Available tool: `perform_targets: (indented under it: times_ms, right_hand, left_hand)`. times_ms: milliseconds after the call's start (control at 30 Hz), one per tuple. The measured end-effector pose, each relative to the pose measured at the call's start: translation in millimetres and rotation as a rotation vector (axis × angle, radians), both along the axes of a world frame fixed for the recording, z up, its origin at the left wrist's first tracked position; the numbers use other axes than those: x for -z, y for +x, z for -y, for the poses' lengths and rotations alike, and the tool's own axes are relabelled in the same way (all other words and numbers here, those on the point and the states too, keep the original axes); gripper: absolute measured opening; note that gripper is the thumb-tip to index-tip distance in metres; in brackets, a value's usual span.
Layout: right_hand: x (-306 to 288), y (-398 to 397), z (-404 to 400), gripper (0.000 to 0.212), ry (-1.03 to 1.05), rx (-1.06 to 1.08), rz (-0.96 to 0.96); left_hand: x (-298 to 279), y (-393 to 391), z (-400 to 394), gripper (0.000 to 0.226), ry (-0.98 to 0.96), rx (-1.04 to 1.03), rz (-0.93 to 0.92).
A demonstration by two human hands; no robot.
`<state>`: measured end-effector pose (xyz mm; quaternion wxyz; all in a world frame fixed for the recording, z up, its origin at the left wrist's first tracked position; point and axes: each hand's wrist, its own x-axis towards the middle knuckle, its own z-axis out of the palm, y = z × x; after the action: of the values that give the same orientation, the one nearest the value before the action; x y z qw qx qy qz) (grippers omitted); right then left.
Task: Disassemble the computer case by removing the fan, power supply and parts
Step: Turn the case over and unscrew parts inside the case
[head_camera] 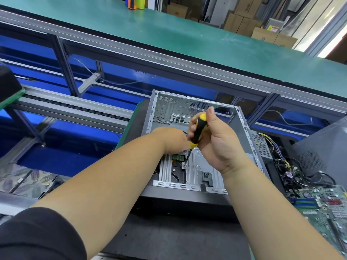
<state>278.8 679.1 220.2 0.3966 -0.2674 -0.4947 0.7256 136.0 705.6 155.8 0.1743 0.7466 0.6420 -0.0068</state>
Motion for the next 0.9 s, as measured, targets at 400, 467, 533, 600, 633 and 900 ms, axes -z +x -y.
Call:
perform_targets:
  times_ms: [400, 467, 533, 600, 633, 900]
  right_hand:
    - [1, 0, 3, 0.027, 0.031, -0.033, -0.052]
    - [0, 3, 3, 0.024, 0.031, -0.009, -0.017]
    - [-1, 6, 1, 0.024, 0.006, 0.011, -0.005]
    - [-3, 7, 1, 0.026, -0.024, 0.018, -0.011]
    - [-4, 7, 0, 0.028, -0.037, 0.019, -0.011]
    - [-4, -3, 2, 0.059, -0.018, -0.044, -0.006]
  left_hand:
    - [5, -3, 0, 0.039, 0.031, 0.034, 0.023]
    - [6, -2, -1, 0.043, 0.033, 0.019, 0.003]
    - [6, -2, -1, 0.058, 0.049, -0.02, 0.008]
    - [6, -1, 0, 0.066, 0.058, -0.037, 0.01]
    - [7, -1, 0, 0.063, 0.061, -0.035, 0.002]
    - [5, -1, 1, 0.036, 0.044, -0.003, 0.007]
